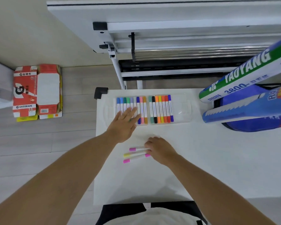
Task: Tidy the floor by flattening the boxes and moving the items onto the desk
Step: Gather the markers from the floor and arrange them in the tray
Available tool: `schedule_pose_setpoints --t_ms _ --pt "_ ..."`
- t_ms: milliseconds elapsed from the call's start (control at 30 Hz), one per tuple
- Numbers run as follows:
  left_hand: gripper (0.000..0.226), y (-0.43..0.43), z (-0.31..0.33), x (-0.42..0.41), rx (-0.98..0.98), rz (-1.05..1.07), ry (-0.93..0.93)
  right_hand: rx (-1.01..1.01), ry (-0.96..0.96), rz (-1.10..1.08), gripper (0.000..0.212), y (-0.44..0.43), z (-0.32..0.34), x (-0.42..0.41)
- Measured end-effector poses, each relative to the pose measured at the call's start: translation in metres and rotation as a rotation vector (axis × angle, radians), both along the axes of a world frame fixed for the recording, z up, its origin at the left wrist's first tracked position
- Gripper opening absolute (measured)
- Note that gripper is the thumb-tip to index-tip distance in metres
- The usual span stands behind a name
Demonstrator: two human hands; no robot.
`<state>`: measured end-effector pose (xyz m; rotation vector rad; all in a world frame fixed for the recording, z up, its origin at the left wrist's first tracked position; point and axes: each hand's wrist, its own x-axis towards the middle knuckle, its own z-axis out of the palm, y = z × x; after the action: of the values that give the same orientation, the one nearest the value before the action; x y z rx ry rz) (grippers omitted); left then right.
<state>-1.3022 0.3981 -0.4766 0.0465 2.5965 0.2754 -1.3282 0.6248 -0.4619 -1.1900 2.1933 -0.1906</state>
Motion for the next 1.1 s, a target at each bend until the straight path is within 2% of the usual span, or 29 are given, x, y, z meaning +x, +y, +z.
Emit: schedule_pose_setpoints --t_ms 133,267,433,567,700,800,1100 --pt "0.055 0.004 0.001 0.002 -0.006 0.027 -0.015 0.059 0.118 0.073 0.023 -0.005 -0.006 0.009" --pt "0.055 0.016 0.007 -0.007 -0.068 0.051 -0.001 0.065 0.114 0.04 0.022 -0.005 -0.006 0.009" --pt "0.057 0.033 0.011 -0.025 -0.058 0.132 0.025 0.026 0.061 -0.226 0.025 0.021 0.006 -0.016" --pt "0.063 0.053 0.011 -0.052 -0.018 0.209 -0.034 0.075 0.016 -0.455 0.014 0.046 0.014 -0.049" --pt "0.068 0.074 0.009 -0.075 -0.001 0.245 -0.117 0.033 -0.036 -0.782 0.015 0.064 0.012 -0.093" --pt "0.068 0.085 0.002 -0.083 -0.008 0.224 -0.151 0.017 -0.103 -0.914 0.02 0.066 0.009 -0.125" --pt "0.067 0.091 -0.006 -0.088 -0.034 0.184 -0.282 0.101 -0.198 -0.832 0.024 0.038 -0.012 -0.176"
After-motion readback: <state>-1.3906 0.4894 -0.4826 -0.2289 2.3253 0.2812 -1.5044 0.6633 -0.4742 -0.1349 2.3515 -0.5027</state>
